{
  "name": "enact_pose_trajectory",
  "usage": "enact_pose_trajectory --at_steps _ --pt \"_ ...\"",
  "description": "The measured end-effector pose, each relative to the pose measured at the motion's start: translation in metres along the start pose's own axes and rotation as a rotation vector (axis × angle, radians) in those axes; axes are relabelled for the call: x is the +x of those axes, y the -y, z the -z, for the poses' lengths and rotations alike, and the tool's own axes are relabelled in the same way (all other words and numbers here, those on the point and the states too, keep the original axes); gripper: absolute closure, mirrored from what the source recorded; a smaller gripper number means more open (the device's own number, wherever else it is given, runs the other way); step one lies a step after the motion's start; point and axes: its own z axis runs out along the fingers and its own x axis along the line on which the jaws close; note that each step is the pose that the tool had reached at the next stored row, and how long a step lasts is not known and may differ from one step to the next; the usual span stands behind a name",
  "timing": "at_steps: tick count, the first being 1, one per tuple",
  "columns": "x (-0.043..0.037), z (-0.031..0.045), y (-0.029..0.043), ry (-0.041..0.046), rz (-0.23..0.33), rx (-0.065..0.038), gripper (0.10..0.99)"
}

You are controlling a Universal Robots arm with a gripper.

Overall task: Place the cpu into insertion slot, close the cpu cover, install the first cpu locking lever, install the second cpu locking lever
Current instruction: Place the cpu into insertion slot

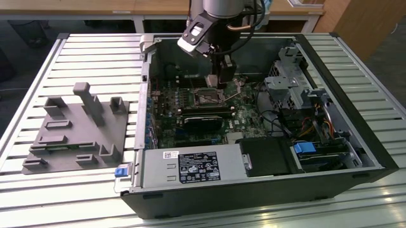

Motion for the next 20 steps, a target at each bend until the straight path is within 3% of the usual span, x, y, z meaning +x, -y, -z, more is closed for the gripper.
enact_pose_trajectory --at_steps 9,17,20 --pt "0.0062 -0.0106 0.0001 0.0008 -0.009 0.000 0.545" --pt "0.0085 -0.0156 0.0002 0.0013 -0.015 0.000 0.545" --pt "0.0087 -0.0173 0.0003 0.0028 -0.040 0.001 0.545"
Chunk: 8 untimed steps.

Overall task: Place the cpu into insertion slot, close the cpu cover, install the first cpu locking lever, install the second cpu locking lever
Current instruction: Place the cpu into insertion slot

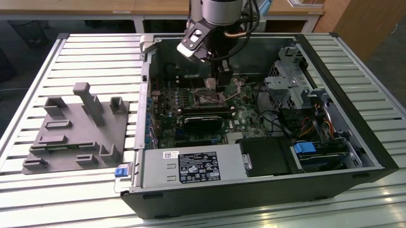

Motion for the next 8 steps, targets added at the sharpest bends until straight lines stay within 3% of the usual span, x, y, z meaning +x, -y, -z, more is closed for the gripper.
enact_pose_trajectory --at_steps 8 --pt "0.0036 -0.0061 0.0003 0.0013 -0.019 0.000 0.545"
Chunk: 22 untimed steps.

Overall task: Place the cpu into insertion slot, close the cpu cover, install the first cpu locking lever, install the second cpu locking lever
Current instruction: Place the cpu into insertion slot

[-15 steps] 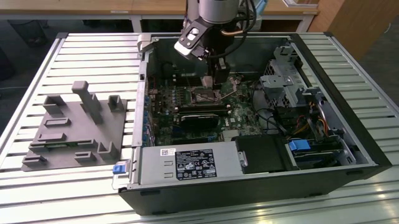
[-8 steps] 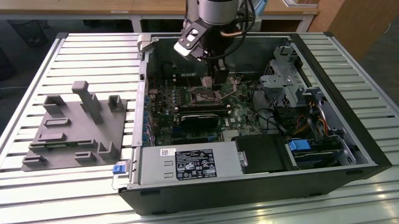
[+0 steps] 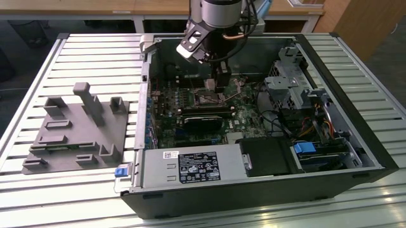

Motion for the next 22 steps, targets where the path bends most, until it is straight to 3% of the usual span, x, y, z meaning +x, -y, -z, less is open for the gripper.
enact_pose_trajectory --at_steps 22 --pt "0.0157 -0.0190 0.0007 0.0000 -0.002 0.000 0.545"
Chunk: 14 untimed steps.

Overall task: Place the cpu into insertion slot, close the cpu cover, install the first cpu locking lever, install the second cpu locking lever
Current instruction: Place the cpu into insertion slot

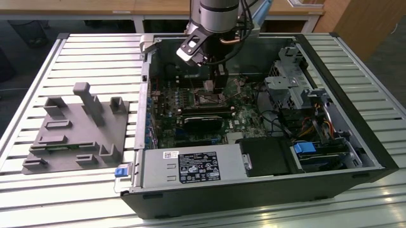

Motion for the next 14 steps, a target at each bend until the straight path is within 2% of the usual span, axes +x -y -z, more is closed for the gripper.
enact_pose_trajectory --at_steps 8,14 --pt "0.0001 -0.0027 0.0003 0.0031 -0.042 0.001 0.545" --pt "0.0008 -0.0061 0.0009 0.0031 -0.046 0.001 0.545"
